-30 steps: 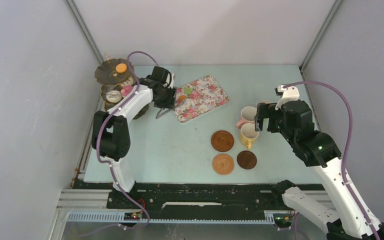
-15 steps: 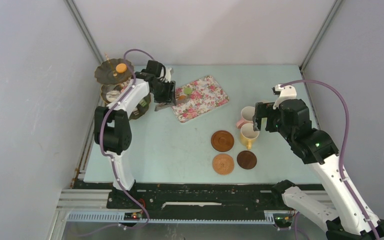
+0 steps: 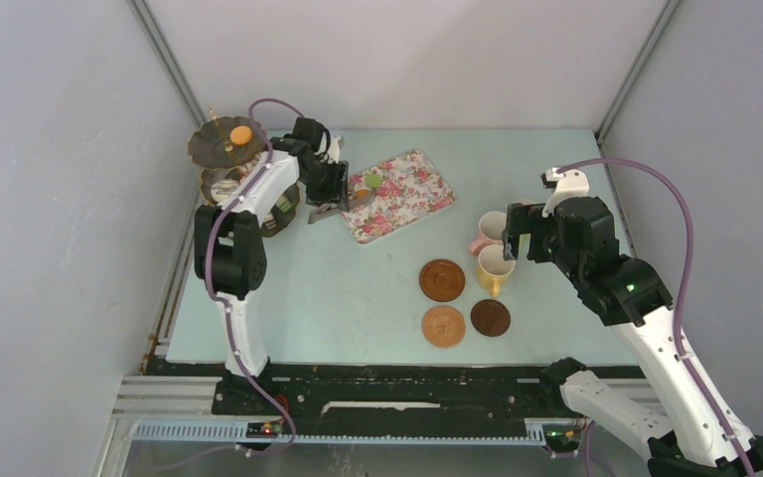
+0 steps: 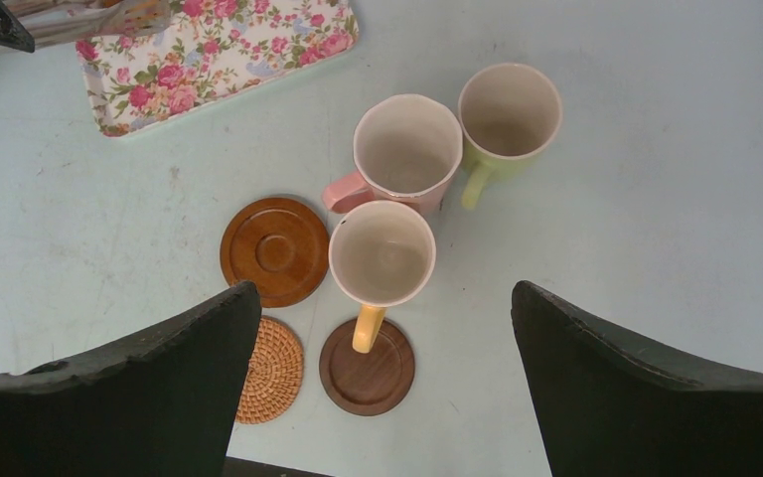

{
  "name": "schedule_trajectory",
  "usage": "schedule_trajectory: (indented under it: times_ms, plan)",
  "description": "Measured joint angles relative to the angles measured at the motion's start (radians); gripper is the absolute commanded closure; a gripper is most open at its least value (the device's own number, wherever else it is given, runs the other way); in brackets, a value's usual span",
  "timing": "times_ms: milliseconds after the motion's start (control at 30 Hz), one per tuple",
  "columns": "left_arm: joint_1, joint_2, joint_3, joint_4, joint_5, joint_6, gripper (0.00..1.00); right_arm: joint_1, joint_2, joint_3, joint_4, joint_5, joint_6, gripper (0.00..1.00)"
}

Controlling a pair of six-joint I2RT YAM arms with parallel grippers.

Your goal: Serve the afternoon tea

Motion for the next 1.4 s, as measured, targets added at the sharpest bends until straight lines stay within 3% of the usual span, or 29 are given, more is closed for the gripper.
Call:
schedule_trajectory:
  times_ms: [367, 900, 1400]
  plan:
    - [0.000, 0.030, 0.024, -0.030, -0.001, -0.008, 0.50, 0.000, 0.000, 0.000, 0.000, 0.000, 0.003, 0.00]
    - [0.002, 0.048, 0.074, -0.068, 0.000, -0.009, 0.64, 0.002, 0.000, 0.000, 0.000, 0.000, 0.003, 0.00]
    - [0.007, 0.048, 0.095, -0.079, 0.047, -0.044, 0.66, 0.002, 0.000, 0.000, 0.000, 0.000, 0.003, 0.00]
